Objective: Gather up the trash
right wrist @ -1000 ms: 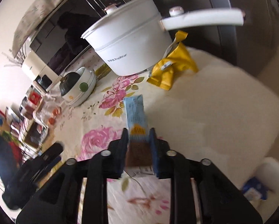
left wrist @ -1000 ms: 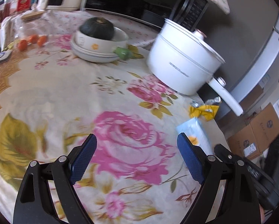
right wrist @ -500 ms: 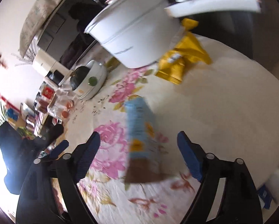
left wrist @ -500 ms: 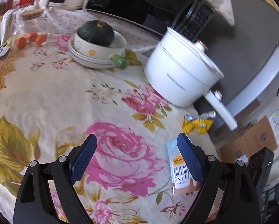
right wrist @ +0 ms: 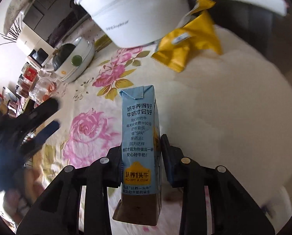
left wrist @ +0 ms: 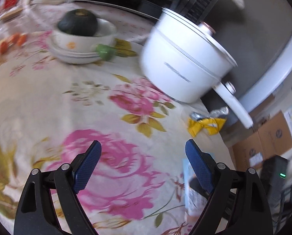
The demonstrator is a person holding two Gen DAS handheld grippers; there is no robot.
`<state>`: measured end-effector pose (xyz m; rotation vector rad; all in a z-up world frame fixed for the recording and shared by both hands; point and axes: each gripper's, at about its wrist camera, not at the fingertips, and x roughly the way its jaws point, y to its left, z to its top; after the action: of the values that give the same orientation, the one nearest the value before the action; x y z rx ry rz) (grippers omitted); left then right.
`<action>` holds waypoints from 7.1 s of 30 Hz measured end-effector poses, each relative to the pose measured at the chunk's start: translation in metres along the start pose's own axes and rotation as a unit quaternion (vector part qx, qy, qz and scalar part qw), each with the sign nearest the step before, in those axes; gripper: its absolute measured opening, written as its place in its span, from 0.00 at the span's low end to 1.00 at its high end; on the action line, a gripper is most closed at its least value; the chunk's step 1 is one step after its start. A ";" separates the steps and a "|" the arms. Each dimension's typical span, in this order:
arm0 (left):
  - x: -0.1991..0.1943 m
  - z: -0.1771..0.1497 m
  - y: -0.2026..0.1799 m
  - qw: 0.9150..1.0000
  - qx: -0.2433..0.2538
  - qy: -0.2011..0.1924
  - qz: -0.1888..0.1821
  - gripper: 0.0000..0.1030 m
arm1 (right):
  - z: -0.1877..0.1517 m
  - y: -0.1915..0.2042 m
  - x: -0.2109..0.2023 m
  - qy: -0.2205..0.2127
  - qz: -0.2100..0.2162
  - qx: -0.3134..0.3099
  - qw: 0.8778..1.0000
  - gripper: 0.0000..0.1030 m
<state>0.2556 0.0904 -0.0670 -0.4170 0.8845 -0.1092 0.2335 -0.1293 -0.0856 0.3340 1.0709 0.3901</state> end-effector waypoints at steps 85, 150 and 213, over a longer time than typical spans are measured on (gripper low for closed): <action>-0.078 -0.161 -0.145 0.958 0.206 0.028 -0.198 0.06 | -0.181 -0.077 -0.246 -0.318 -0.287 0.098 0.898 0.93; -0.153 -0.117 -0.071 0.970 0.151 -0.182 0.059 0.94 | -0.126 0.061 -0.199 -0.357 -0.350 -0.039 0.865 0.93; -0.133 -0.175 -0.061 0.973 0.184 -0.111 0.080 0.94 | -0.174 0.028 -0.176 -0.275 -0.340 -0.017 0.899 0.93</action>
<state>0.0414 0.0157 -0.0433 -0.0086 0.6556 -0.0737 -0.0011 -0.1725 -0.0130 0.0123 0.5616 -0.3083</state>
